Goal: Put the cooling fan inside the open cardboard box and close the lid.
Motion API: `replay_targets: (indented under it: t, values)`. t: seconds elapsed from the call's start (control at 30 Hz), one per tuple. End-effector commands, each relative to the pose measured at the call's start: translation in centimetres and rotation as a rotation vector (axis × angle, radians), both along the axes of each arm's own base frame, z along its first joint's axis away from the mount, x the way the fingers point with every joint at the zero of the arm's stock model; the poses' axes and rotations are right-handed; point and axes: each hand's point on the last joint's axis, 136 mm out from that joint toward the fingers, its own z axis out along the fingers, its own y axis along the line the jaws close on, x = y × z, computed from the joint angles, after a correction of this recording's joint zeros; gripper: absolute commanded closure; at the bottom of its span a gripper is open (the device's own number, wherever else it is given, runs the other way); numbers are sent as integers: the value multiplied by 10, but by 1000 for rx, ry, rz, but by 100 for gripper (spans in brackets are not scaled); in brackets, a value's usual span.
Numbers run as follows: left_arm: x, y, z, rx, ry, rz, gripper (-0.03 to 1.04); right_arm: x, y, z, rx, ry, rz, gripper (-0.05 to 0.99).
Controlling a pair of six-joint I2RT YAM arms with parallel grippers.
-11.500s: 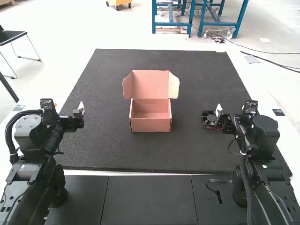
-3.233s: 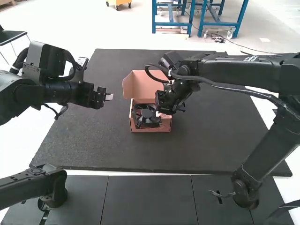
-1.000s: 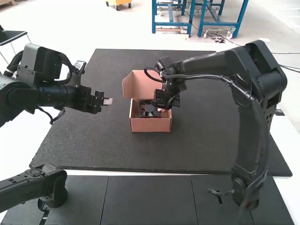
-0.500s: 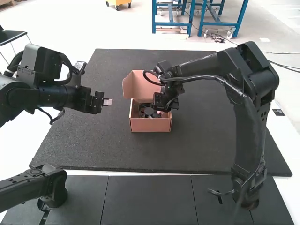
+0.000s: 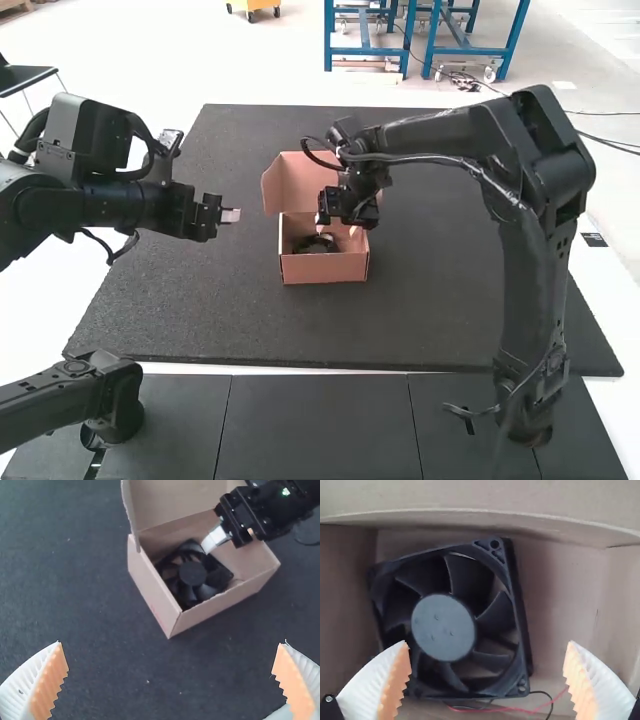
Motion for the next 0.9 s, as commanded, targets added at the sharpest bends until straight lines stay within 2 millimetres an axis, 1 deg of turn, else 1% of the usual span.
replay_targets:
  t: [0.0, 0.07, 0.17, 0.2, 0.23, 0.27, 0.3, 0.37, 0.5, 0.57, 0.63, 0.73, 0.8, 0.87]
  values:
    - [3, -1, 6, -19, -8, 13, 4, 17, 11, 33, 72, -45, 38, 18]
    - [9, 1, 6, -9, -4, 28, 4, 20, 12, 48, 90, -51, 48, 17]
    - [21, 4, 8, 2, 9, 57, 4, 18, 9, 68, 94, -45, 85, 17]
    - [25, 6, 9, 4, 10, 69, 4, 15, 9, 74, 88, -46, 121, 17]
    - [30, 7, 12, 5, 8, 80, 4, 10, 8, 81, 83, -45, 160, 15]
    - [36, 9, 14, 7, 6, 96, 4, 5, 4, 85, 62, -38, 191, 13]
    - [42, 12, 15, 14, 6, 111, 4, -1, -1, 86, 36, -28, 221, 13]
    - [53, 19, 15, 26, 8, 148, 4, -5, -10, 92, -9, -51, 278, 13]
    - [76, 38, 20, 53, -15, 237, 4, 1, -32, 123, -27, -184, 286, 12]
    - [86, 46, 18, 61, -12, 269, 4, 4, -44, 132, -67, -267, 286, 12]
    - [93, 53, 17, 73, -10, 299, 4, 4, -51, 145, -68, -338, 268, 12]
    - [103, 54, 13, 78, -3, 309, 4, 4, -62, 161, -75, -444, 230, 12]
    - [108, 54, 9, 85, 4, 313, 4, 1, -67, 168, -56, -497, 212, 12]
    - [113, 53, 5, 92, 13, 316, 4, -2, -72, 168, -52, -541, 196, 12]
